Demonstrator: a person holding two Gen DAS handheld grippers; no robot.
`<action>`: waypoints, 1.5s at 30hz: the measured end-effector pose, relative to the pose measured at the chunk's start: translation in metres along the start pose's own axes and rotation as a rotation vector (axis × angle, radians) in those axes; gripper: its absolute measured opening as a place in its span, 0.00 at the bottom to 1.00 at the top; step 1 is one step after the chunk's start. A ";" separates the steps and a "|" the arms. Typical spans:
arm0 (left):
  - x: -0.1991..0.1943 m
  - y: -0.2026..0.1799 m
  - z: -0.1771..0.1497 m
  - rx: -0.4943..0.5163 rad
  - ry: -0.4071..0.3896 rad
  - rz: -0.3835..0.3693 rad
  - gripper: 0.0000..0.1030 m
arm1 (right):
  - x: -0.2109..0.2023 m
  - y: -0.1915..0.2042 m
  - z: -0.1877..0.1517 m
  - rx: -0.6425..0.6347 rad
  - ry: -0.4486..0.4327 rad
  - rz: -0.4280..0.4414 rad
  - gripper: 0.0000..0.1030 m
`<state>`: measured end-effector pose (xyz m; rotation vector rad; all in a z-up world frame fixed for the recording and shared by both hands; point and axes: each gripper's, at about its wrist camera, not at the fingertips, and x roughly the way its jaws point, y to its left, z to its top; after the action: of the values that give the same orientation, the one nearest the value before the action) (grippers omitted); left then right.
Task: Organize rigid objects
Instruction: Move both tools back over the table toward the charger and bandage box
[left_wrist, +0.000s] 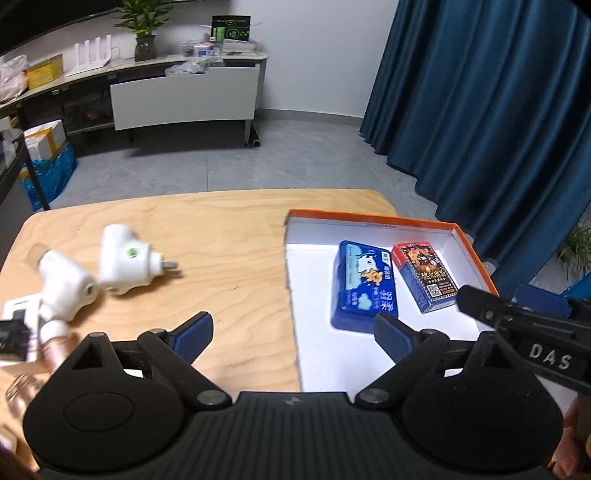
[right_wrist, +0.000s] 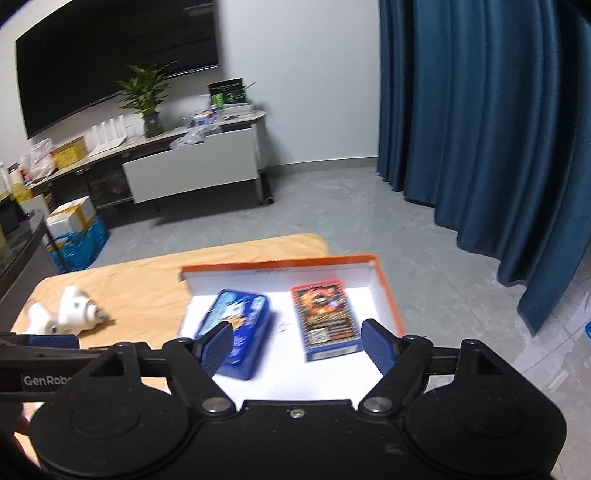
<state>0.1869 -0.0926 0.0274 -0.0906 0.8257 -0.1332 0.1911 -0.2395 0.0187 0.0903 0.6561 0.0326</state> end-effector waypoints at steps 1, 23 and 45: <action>-0.003 0.005 -0.001 -0.006 -0.002 0.007 0.93 | -0.002 0.005 -0.002 -0.010 0.003 0.007 0.88; -0.055 0.080 -0.035 -0.122 -0.029 0.109 0.93 | -0.011 0.091 -0.029 -0.151 0.064 0.144 0.91; -0.088 0.138 -0.066 -0.210 -0.041 0.171 0.94 | -0.009 0.145 -0.050 -0.278 0.110 0.227 0.91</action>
<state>0.0905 0.0557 0.0282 -0.2190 0.8015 0.1167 0.1528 -0.0916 -0.0019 -0.1062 0.7430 0.3490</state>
